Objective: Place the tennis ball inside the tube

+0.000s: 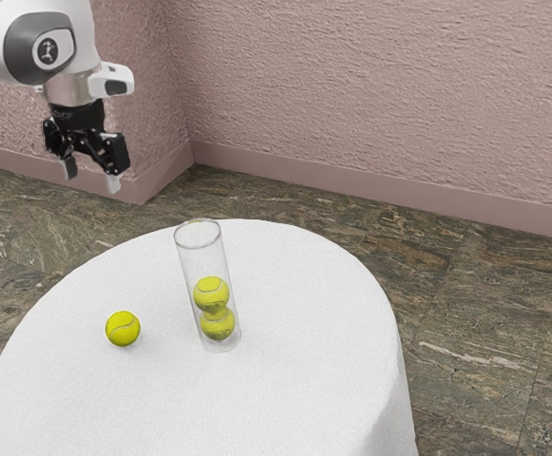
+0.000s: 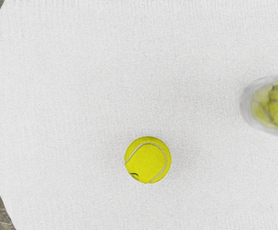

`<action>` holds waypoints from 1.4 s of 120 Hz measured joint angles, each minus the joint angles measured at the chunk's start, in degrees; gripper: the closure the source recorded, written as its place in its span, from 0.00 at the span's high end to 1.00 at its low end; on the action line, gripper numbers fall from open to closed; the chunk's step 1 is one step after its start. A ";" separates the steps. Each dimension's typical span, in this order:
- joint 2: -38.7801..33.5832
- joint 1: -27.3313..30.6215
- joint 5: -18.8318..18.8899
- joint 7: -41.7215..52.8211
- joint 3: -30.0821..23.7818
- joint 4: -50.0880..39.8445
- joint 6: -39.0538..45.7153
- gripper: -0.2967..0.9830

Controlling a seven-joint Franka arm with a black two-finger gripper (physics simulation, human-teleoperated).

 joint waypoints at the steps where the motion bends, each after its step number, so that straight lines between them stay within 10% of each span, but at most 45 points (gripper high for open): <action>1: 0.07 -0.13 0.00 0.06 0.05 0.02 0.08 0.77; 61: 4.50 1.38 -1.23 5.05 9.32 -11.40 12.87 0.77; 168: 17.46 0.63 -8.77 12.59 5.01 -12.13 26.10 0.77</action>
